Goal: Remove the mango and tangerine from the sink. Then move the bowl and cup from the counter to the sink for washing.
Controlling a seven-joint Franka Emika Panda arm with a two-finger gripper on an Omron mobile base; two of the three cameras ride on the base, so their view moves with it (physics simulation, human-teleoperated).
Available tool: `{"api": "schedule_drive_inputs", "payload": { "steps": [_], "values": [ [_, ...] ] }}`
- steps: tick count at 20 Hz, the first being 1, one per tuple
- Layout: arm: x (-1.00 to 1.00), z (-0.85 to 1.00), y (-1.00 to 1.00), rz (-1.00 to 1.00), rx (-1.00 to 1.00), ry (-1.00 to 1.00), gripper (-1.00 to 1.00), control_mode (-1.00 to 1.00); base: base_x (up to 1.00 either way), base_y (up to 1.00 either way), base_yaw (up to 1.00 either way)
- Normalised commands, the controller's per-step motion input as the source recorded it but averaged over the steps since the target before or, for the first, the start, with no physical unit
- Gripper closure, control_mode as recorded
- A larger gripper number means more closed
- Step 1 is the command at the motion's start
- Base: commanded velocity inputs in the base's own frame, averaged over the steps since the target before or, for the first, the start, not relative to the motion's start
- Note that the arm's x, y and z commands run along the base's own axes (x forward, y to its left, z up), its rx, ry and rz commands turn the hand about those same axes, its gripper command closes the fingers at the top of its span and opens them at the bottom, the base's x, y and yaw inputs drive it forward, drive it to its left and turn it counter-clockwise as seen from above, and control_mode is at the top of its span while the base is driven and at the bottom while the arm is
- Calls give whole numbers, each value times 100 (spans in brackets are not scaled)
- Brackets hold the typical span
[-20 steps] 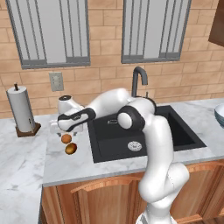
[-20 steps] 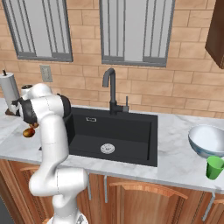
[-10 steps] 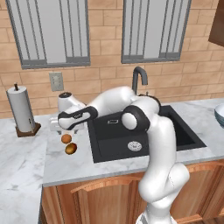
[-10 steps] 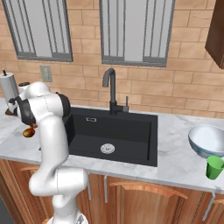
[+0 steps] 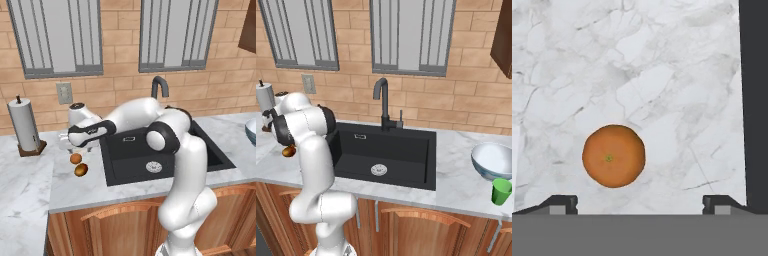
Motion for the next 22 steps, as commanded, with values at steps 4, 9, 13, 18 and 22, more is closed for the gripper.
{"api": "schedule_drive_inputs", "payload": {
  "steps": [4,9,13,18,22],
  "values": [
    [-32,14,-22,11,0,0,-100,-100,0,0,0],
    [-35,8,-25,13,0,0,-100,-100,0,0,0],
    [-36,7,-29,13,0,-2,-100,-100,0,0,0],
    [-38,5,-30,13,0,-5,-100,-100,0,0,0],
    [-33,3,-29,9,0,-5,-100,-100,0,0,0]
  ]
}}
